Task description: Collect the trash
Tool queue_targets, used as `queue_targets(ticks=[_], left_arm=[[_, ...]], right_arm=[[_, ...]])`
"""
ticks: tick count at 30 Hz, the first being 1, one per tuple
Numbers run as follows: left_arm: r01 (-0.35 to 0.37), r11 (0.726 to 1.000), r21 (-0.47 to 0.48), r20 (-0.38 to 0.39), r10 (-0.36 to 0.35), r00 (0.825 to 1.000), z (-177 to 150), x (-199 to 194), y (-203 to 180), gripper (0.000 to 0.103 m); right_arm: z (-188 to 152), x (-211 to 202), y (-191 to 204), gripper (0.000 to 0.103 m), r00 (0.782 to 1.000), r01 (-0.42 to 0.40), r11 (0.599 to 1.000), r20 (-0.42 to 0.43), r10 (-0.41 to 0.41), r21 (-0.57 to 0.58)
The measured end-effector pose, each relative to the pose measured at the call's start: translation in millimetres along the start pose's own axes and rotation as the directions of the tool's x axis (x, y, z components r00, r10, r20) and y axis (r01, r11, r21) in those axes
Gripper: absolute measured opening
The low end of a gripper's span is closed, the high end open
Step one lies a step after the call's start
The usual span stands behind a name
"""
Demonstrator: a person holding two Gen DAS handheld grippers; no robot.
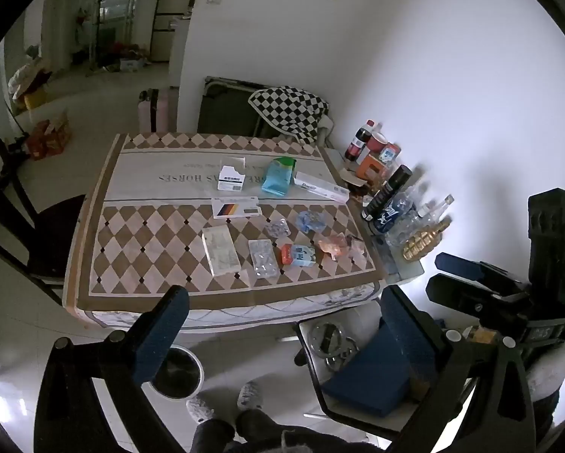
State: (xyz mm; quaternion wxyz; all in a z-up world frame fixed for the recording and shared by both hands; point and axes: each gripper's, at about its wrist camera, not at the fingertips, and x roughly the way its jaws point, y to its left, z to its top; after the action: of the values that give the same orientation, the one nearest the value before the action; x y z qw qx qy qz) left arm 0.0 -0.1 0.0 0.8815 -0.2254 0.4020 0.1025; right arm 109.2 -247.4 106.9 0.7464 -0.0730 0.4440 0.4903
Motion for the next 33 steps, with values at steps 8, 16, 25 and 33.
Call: queue_targets(ticks=[8,16,25,33], left_arm=[[0.003,1.0,-0.002,-0.008,-0.003,1.0,0,2,-2,0.103],[0.009,1.0,-0.007,-0.003,-0.009,1.0,-1,8,-4,0.103],[0.012,1.0,-0.009,0.002,-0.012,1.0,10,4,-9,0.103],[0.015,1.0,-0.012,0.005,-0.015,1.0,8,3,-7,0.103]], right_arm=[[2,2,-1,0.103,1.0,-0.004,1.0,0.003,0.004,0.002],[5,3,-1,0.103,1.0,-0.006,1.0,0.002,0.006,0.002],[7,4,-2,0.103,1.0,-0.007,1.0,-0.001,0.007,0.001],[9,6,-3,0.103,1.0,-0.007,1.0,-0.002,0.007,0.002]])
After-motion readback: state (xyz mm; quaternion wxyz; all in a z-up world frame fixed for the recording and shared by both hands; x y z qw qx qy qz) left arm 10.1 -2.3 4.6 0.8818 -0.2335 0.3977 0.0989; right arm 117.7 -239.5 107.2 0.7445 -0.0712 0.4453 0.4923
